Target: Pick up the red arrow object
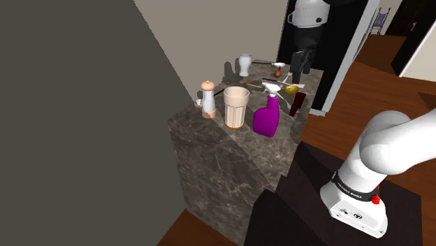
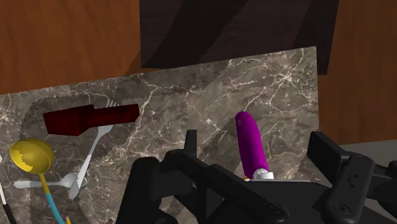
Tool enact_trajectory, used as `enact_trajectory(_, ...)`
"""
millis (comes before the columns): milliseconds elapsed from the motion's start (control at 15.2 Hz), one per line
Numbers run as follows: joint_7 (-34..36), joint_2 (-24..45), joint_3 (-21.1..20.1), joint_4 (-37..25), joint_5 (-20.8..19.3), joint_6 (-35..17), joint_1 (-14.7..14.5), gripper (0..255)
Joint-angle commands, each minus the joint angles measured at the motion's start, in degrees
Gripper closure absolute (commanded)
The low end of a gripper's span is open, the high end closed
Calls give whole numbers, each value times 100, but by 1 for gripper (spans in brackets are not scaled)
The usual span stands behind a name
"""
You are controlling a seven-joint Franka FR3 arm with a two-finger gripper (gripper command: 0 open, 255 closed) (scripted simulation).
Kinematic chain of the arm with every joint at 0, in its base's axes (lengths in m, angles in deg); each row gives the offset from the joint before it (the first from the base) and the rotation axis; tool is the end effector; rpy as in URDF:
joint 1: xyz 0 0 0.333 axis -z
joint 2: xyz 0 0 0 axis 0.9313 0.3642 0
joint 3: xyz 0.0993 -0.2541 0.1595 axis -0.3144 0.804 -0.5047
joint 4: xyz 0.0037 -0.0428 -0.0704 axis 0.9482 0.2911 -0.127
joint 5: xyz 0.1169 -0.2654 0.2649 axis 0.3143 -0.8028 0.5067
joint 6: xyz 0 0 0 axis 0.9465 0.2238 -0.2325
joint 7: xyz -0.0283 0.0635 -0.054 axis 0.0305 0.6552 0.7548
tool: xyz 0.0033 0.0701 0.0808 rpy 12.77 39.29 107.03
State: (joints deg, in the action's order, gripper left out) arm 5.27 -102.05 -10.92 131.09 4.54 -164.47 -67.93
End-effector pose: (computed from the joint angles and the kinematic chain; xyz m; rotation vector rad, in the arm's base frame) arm 0.3053 0.0080 0.5978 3.0611 0.0313 -0.1718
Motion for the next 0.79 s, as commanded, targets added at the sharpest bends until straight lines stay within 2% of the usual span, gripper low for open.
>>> enact_trajectory(0,0,0,0,0,0,0,0,0)
enact_trajectory(726,1593,924,425,594,-308,-1866,1134,0)
